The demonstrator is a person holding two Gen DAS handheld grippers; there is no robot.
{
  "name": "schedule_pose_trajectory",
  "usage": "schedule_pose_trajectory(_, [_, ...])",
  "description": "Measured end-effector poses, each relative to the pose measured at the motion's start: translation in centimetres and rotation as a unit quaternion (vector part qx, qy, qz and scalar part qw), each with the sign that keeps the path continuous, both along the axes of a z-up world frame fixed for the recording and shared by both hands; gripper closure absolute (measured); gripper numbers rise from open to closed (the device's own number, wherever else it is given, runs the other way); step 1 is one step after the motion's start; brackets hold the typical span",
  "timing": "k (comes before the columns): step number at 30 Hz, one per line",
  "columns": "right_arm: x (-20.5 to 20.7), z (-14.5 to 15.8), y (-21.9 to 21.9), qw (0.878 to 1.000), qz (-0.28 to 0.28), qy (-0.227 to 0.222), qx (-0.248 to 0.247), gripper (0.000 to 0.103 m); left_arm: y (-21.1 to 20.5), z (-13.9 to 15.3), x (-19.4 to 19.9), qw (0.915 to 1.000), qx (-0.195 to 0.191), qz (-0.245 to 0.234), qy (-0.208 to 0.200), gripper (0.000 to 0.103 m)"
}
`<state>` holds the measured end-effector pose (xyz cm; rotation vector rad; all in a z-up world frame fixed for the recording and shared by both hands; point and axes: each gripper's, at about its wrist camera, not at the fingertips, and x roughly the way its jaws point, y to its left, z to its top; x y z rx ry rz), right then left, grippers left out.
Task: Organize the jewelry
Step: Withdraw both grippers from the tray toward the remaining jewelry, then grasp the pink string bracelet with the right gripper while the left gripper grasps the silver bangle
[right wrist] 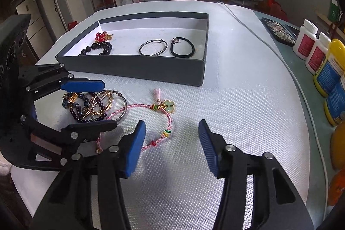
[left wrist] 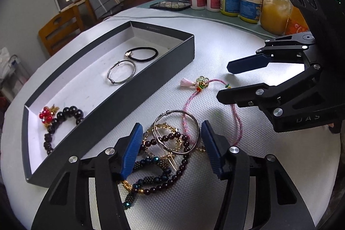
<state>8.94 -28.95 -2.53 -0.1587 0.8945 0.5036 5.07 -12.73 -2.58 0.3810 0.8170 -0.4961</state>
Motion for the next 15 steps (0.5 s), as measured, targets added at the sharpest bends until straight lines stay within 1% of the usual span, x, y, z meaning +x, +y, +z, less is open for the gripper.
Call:
schedule_pose_trajectory(1, [-0.04, -0.01, 0.06, 1.000, 0.000, -0.001, -0.003, 0.057, 0.01, -0.01, 0.02, 1.0000, 0.000, 0.000, 0.000, 0.045])
schedule_pose_trajectory(3, [-0.02, -0.04, 0.12, 1.000, 0.001, -0.001, -0.004, 0.062, 0.04, 0.02, 0.08, 1.0000, -0.003, 0.002, 0.002, 0.054])
schedule_pose_trajectory(4, [0.00, -0.07, 0.13, 1.000, 0.000, 0.000, -0.006, 0.062, 0.18, 0.04, 0.15, 1.0000, -0.005, 0.005, 0.003, 0.055])
schedule_pose_trajectory(9, [-0.10, -0.13, 0.42, 1.000, 0.007, -0.001, -0.011, 0.069, 0.71, 0.19, 0.38, 0.9997, -0.021, 0.009, 0.009, 0.056])
schedule_pose_trajectory(12, [-0.18, -0.15, 0.58, 1.000, 0.011, -0.002, -0.013, 0.077, 0.97, 0.25, 0.48, 0.9995, -0.027, 0.011, 0.012, 0.056])
schedule_pose_trajectory(14, [-0.21, -0.15, 0.66, 1.000, 0.014, -0.002, -0.013, 0.080, 0.96, 0.27, 0.49, 0.9995, -0.028, 0.011, 0.012, 0.056])
schedule_pose_trajectory(15, [-0.23, -0.16, 0.70, 1.000, 0.016, -0.002, -0.013, 0.083, 0.95, 0.28, 0.47, 0.9995, -0.028, 0.010, 0.011, 0.056])
